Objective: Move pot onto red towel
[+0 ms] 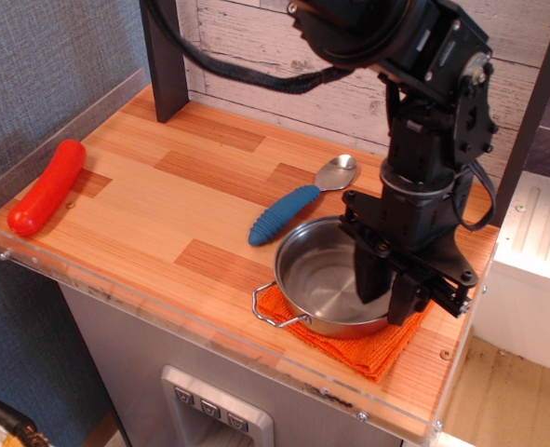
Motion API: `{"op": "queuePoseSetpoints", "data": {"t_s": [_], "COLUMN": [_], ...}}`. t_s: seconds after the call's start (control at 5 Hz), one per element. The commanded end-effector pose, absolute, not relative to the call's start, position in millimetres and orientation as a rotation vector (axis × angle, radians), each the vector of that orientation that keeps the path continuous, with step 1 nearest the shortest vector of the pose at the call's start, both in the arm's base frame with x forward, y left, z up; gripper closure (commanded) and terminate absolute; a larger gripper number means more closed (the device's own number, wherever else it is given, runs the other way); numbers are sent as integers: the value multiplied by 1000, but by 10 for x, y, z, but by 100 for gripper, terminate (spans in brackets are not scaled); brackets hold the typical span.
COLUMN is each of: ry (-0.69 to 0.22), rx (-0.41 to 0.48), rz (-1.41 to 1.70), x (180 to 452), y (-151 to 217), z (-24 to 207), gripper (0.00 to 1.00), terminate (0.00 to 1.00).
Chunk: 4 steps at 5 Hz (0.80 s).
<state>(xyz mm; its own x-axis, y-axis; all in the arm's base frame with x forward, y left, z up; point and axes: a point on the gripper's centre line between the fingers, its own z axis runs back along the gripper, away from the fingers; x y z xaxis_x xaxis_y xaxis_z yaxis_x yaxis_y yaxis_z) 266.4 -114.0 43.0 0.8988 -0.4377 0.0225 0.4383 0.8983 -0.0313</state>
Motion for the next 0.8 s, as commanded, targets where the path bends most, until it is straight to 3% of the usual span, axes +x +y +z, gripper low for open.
{"op": "queuePoseSetpoints", "data": {"t_s": [0.0,0.2,0.6], "ry": [-170,-180,-133], "rx": [-88,-88,-12], "rz": [-267,-162,-170], "x": [2793,2946,3254], "y": [-577,-98,258], "z": [1094,1219,1061], "gripper": [0,0,0], "terminate": [0,0,0]}}
